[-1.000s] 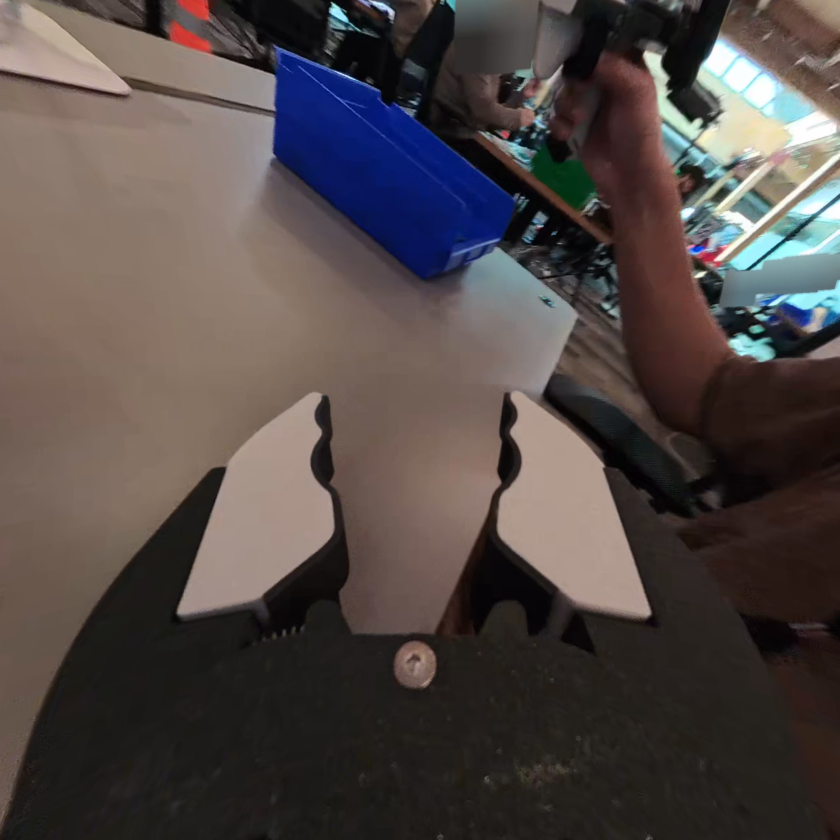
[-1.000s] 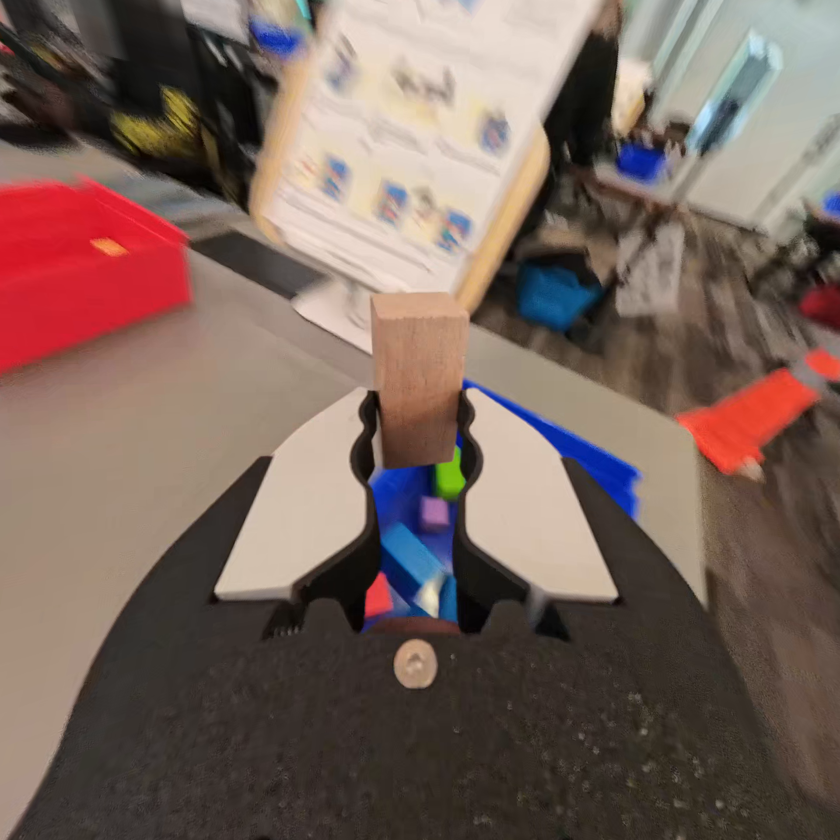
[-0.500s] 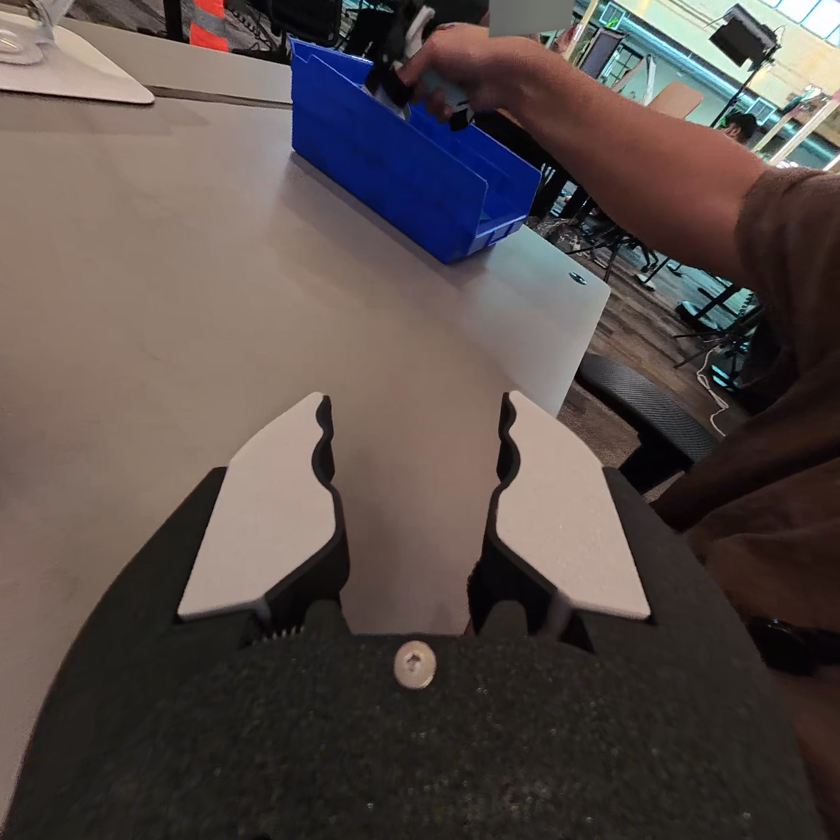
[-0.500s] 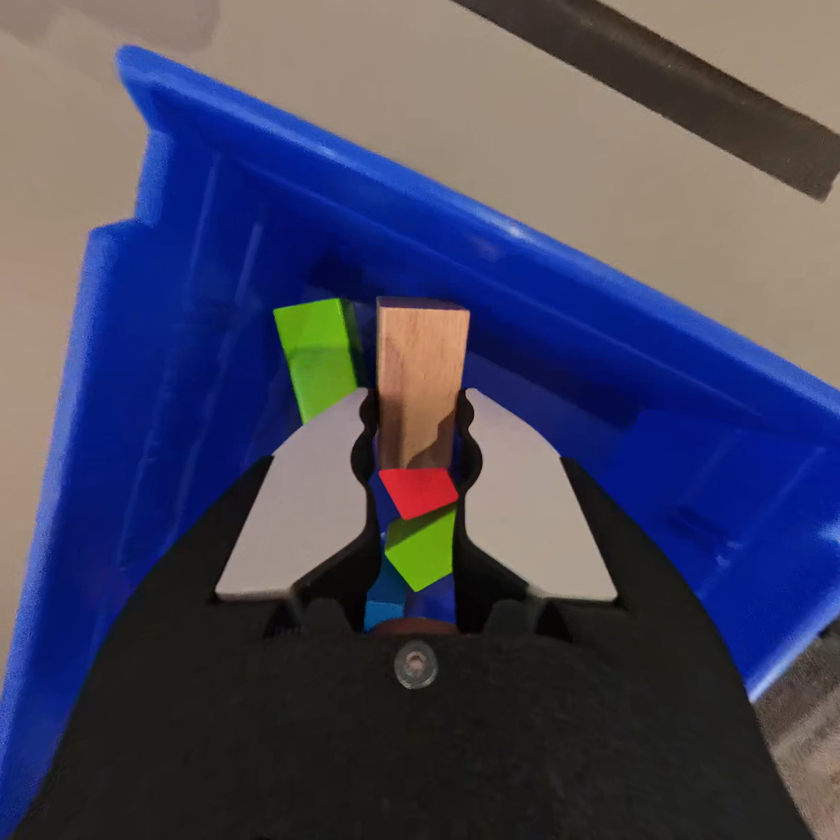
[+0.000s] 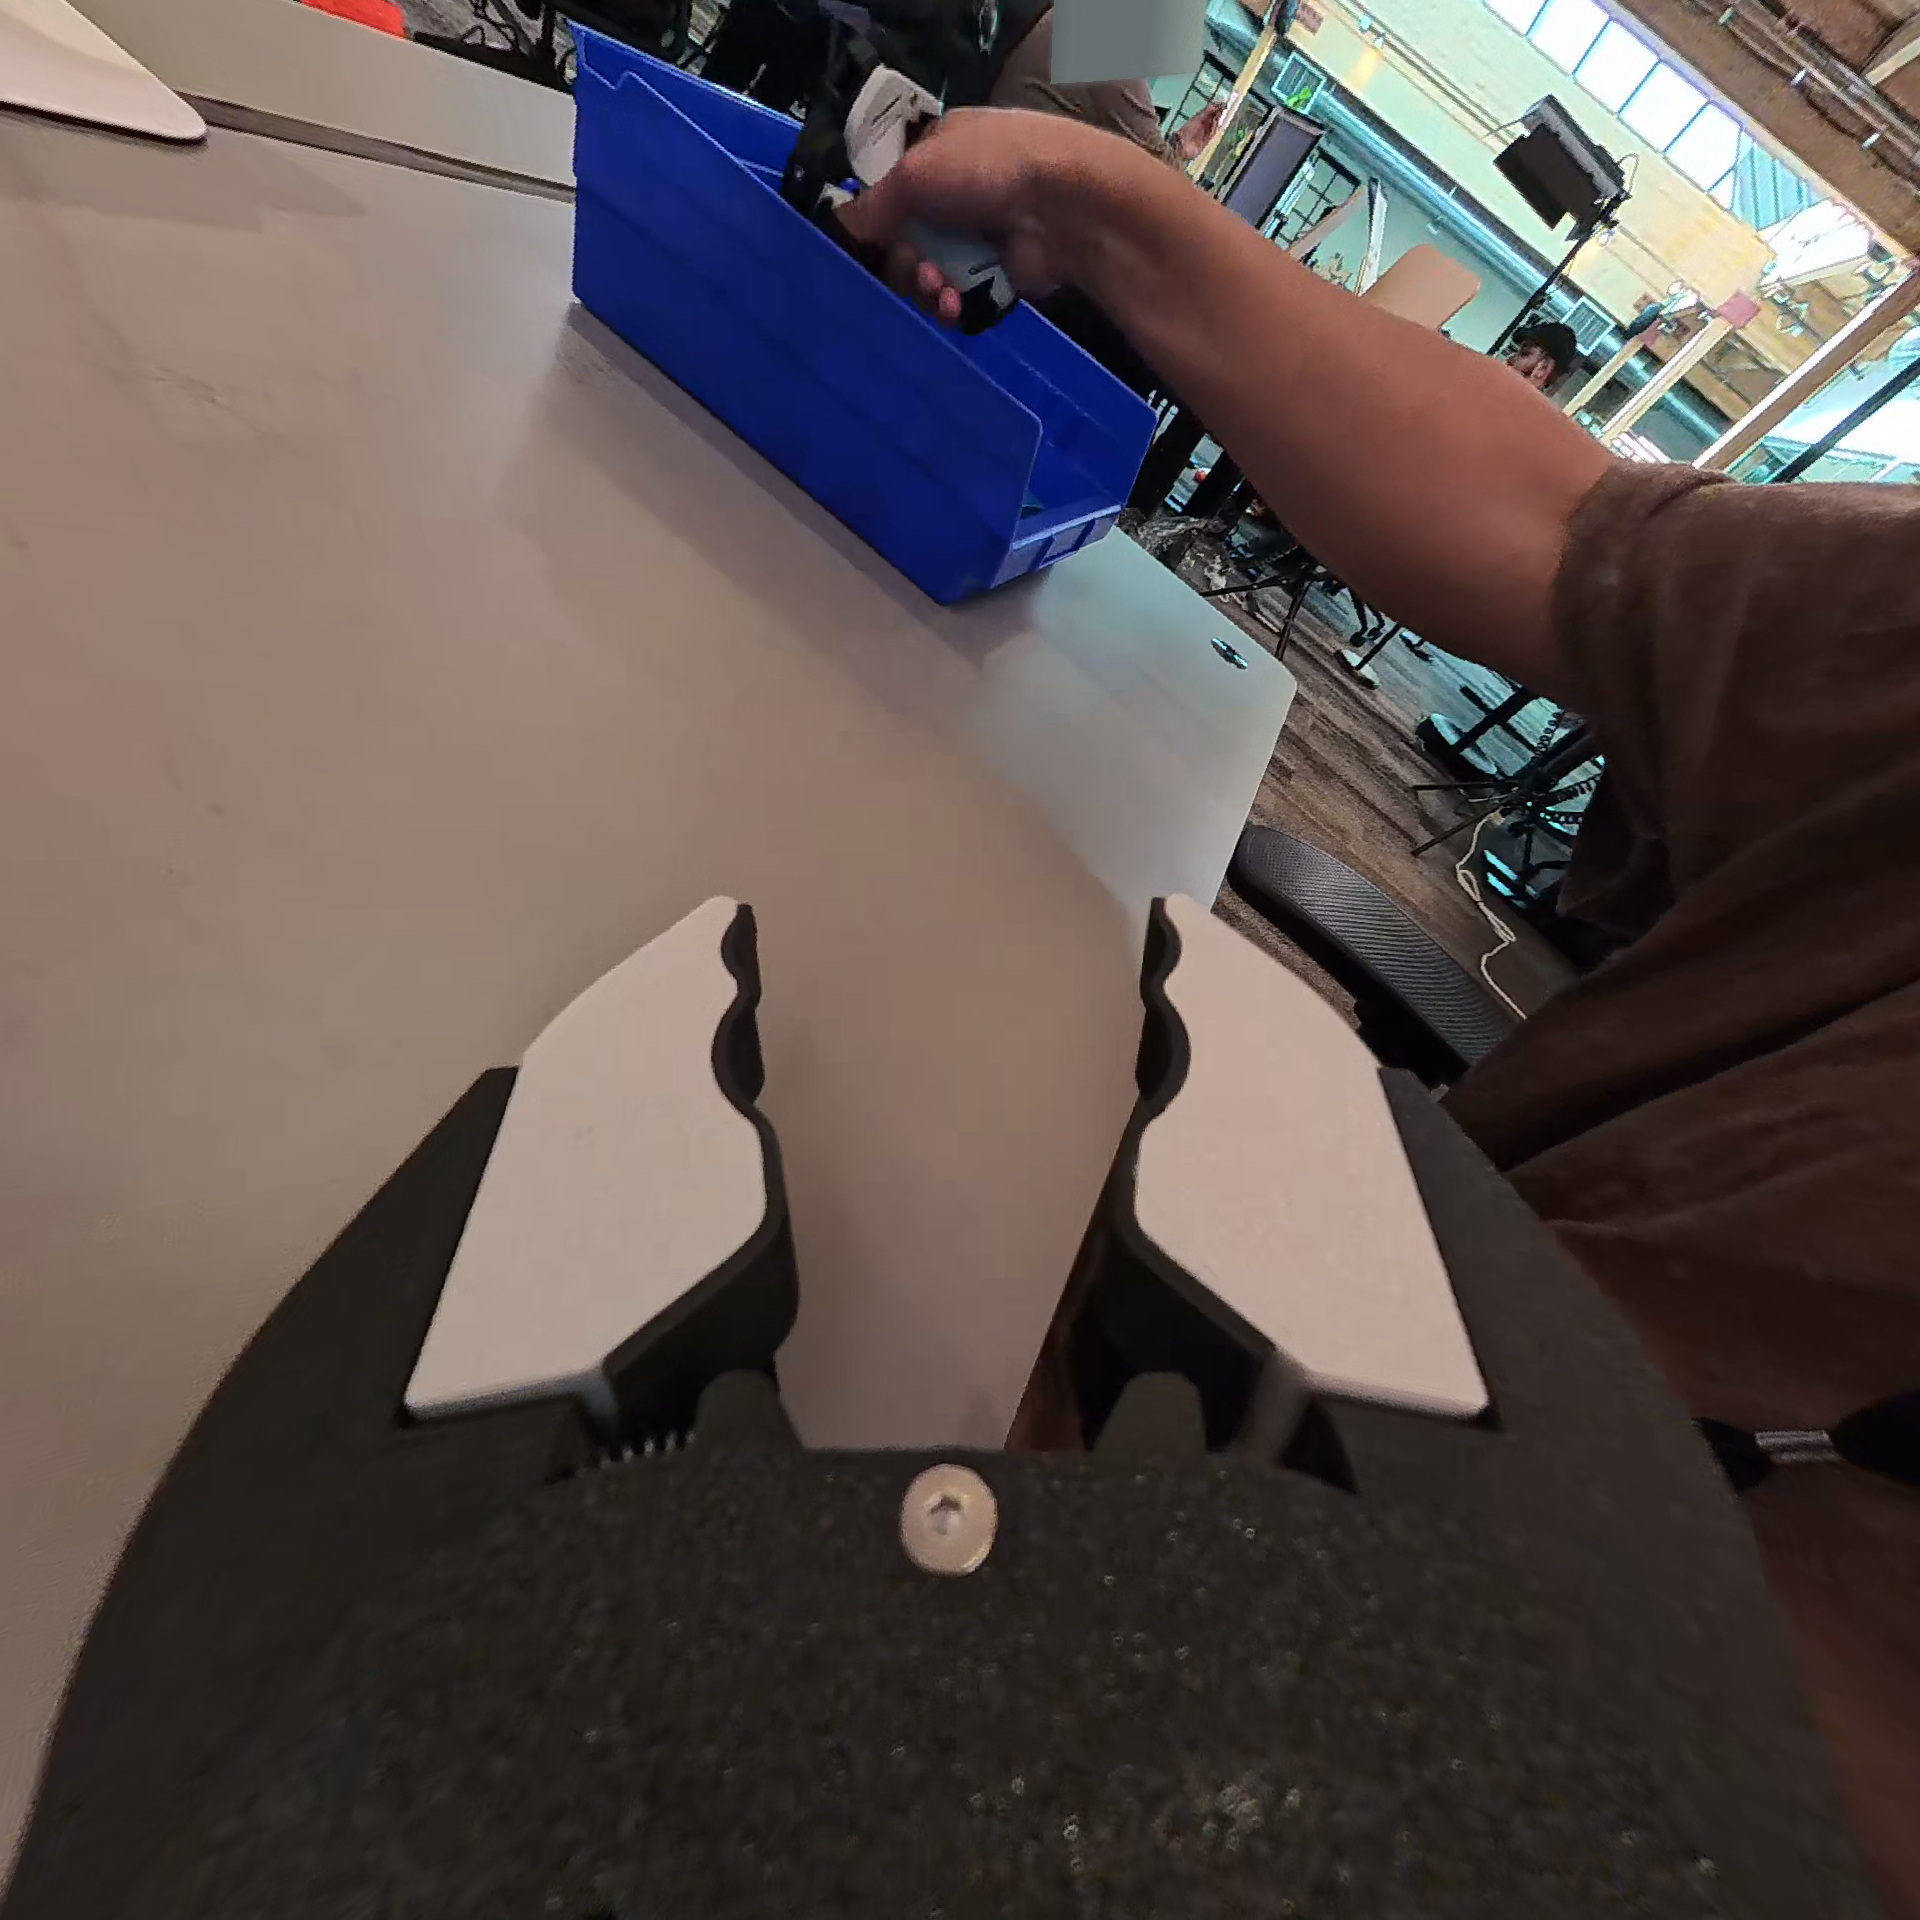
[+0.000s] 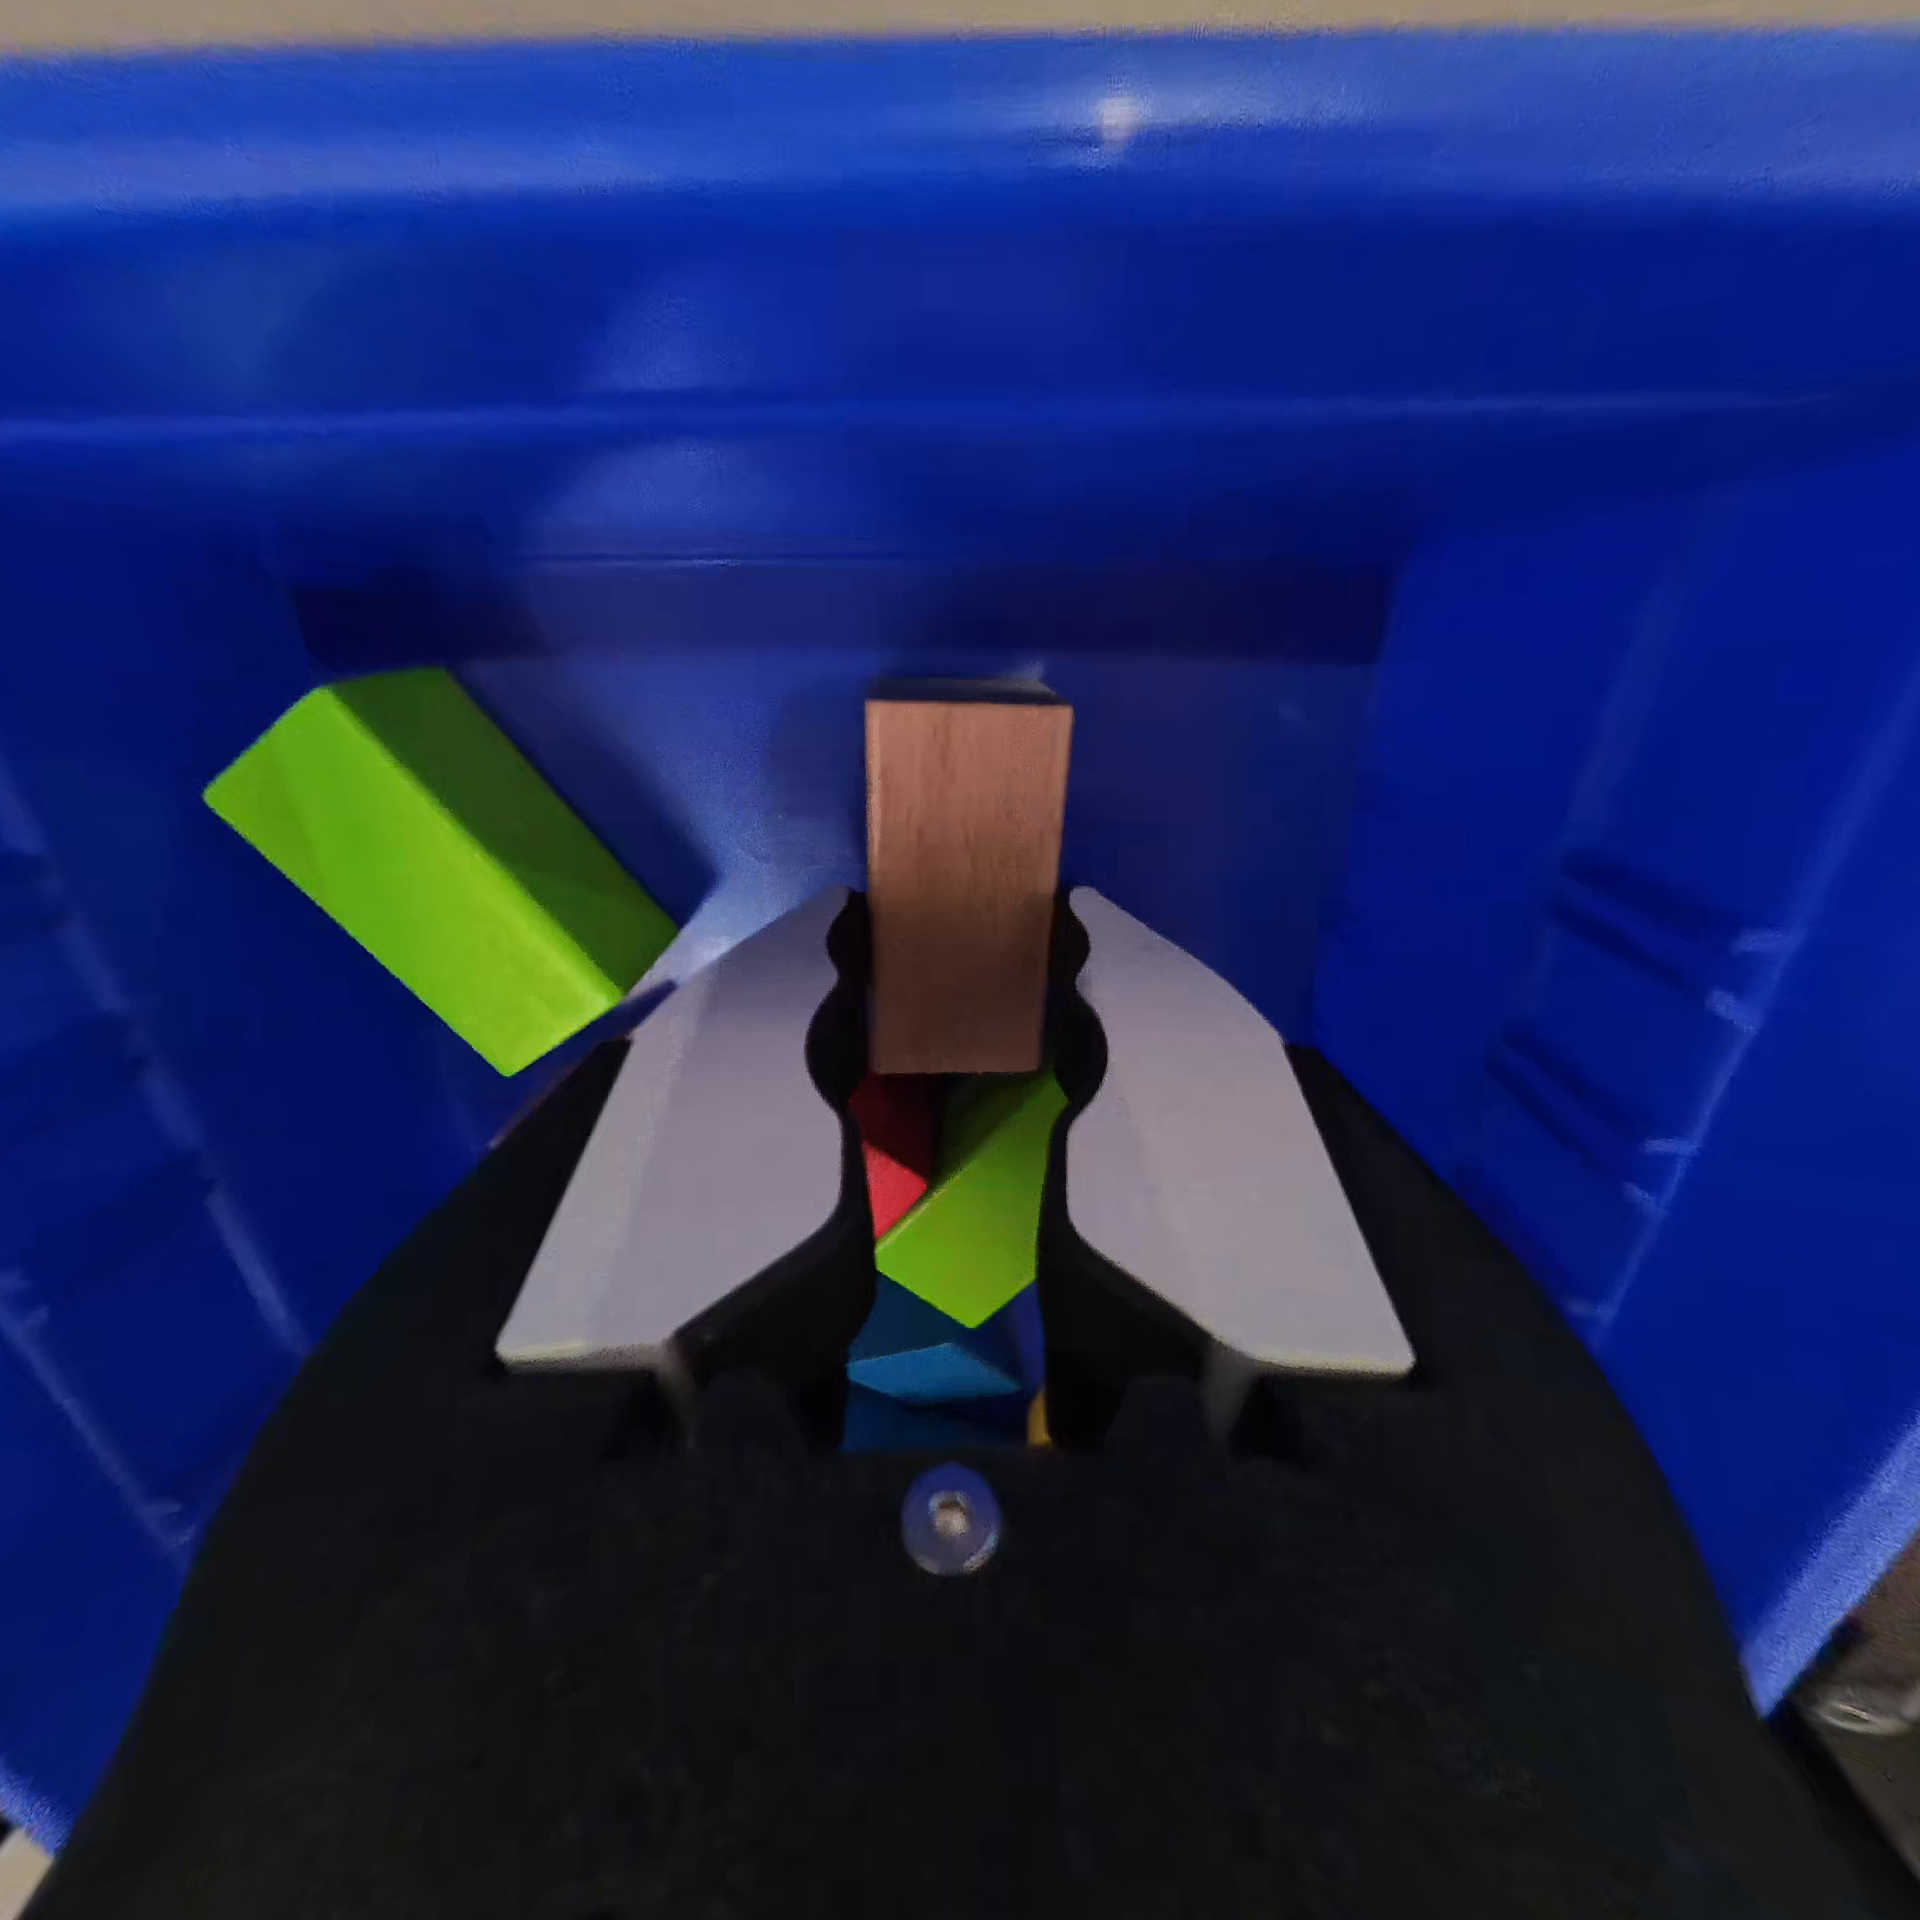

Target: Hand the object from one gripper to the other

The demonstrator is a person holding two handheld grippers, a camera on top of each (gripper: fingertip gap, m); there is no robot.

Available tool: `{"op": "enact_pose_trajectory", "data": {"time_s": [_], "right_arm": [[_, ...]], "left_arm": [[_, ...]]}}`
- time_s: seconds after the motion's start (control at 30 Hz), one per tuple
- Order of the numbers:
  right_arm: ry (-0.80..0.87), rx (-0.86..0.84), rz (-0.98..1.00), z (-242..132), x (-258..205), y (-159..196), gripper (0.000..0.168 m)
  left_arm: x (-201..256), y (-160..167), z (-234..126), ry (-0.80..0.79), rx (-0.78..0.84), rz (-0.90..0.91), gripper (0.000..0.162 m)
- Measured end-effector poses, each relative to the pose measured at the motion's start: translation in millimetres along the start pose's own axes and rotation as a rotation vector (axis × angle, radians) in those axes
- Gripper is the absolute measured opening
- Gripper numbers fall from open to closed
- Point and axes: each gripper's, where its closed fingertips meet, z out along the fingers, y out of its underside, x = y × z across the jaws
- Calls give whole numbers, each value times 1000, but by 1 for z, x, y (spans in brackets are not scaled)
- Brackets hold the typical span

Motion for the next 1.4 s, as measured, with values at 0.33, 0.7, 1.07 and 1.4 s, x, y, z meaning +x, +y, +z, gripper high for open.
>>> {"op": "enact_pose_trajectory", "data": {"time_s": [0.33,0.7,1.07,1.4], "right_arm": [[-185,517,-69,-113,-28,-7,52],[-387,1092,-178,-179,-99,190,46],[-284,1142,-211,-113,-134,260,41],[-315,1102,-244,-106,-143,259,41]], "left_arm": [[0,-3,-10,-15,26,4,71],[-17,-8,-14,-210,8,248,79],[-26,-14,-16,-233,-42,201,75],[-235,-104,-110,-832,-236,-306,57]]}}
